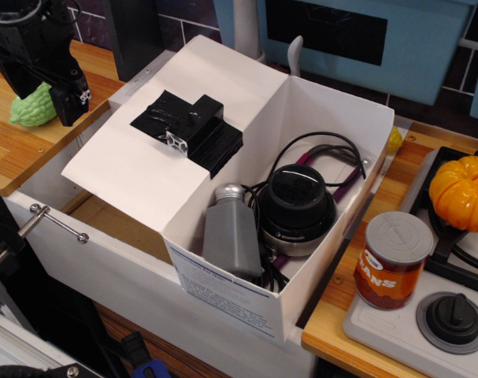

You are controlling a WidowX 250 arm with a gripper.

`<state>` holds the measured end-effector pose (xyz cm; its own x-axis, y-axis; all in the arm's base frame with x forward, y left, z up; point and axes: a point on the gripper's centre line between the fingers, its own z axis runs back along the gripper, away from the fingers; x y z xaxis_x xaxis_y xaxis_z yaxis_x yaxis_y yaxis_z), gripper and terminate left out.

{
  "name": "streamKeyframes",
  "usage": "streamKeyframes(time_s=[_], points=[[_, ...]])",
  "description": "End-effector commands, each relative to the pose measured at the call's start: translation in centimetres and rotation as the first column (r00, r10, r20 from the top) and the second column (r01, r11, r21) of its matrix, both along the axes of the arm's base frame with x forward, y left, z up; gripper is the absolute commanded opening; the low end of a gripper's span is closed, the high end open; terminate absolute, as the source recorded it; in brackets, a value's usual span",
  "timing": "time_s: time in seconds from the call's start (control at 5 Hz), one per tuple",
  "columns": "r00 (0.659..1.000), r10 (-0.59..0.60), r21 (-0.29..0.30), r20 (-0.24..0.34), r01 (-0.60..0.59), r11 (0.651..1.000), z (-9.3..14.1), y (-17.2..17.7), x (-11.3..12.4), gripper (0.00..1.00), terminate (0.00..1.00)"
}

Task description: Close white1fbox flap

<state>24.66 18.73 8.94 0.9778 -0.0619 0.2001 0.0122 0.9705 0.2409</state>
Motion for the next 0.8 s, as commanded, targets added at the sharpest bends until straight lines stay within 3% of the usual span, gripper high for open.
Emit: streamKeyframes(time_s=[0.0, 0.4, 0.6], points=[[1.0, 0.0, 0.0, 0.0, 0.0, 1.0, 0.0, 0.0, 0.0, 1.0, 0.0], [0.999, 0.023, -0.068, 0.027, -0.021, 0.997, -1.2, -0.6, 0.3, 1.0, 0.0], [0.999, 0.036, -0.146, 0.032, -0.031, 0.989, -0.8, -1.8, 0.5, 1.0, 0.0]])
